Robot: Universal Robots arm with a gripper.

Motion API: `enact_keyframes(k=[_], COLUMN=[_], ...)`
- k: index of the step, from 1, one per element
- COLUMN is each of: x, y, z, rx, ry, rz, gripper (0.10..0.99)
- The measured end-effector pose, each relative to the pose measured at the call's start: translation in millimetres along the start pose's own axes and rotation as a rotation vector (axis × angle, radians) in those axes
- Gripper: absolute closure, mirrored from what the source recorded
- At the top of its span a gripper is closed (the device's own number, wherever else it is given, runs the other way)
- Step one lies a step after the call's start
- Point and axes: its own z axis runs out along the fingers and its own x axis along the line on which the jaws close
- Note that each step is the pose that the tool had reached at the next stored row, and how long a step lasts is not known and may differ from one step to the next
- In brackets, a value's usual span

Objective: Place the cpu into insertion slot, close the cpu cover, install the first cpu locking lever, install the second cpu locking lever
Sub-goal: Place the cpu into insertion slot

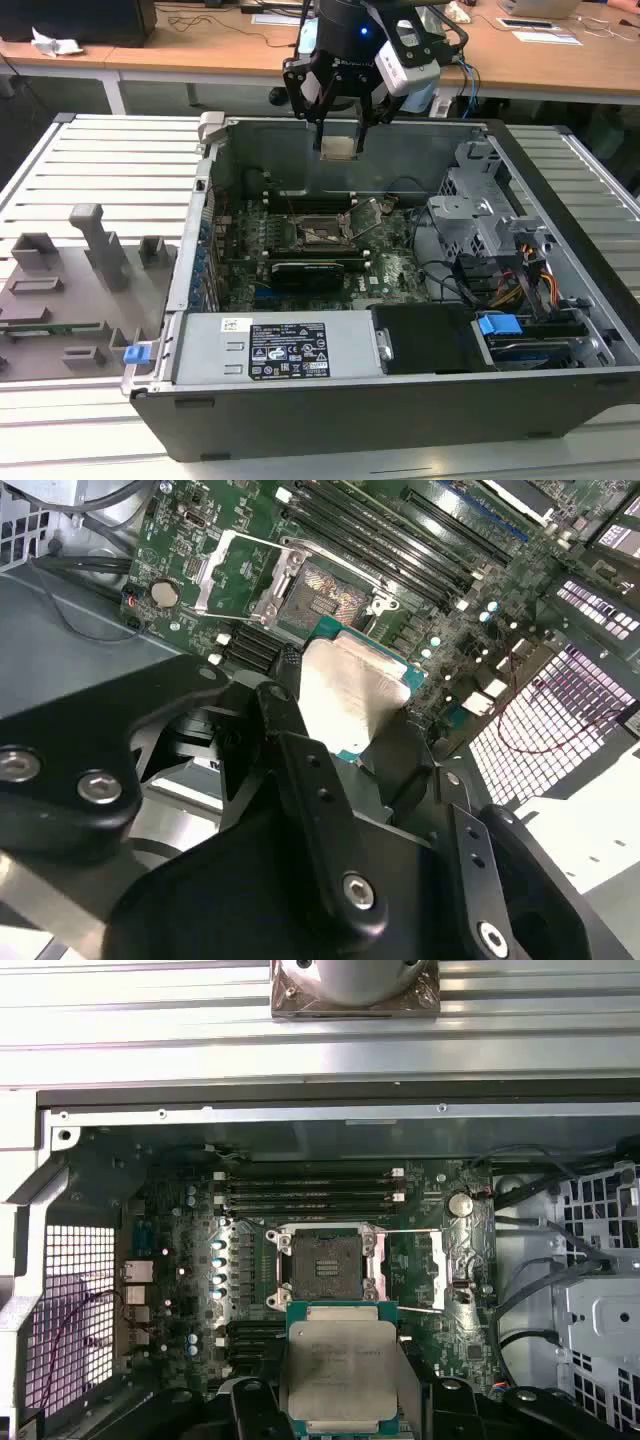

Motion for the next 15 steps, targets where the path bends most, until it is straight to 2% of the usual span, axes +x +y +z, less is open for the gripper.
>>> enact_keyframes(k=[15], x=[0.7], y=[-2.2], z=[0.5], rx=[0.0], ry=[-0.0009], rz=[0.011], gripper=[0.561])
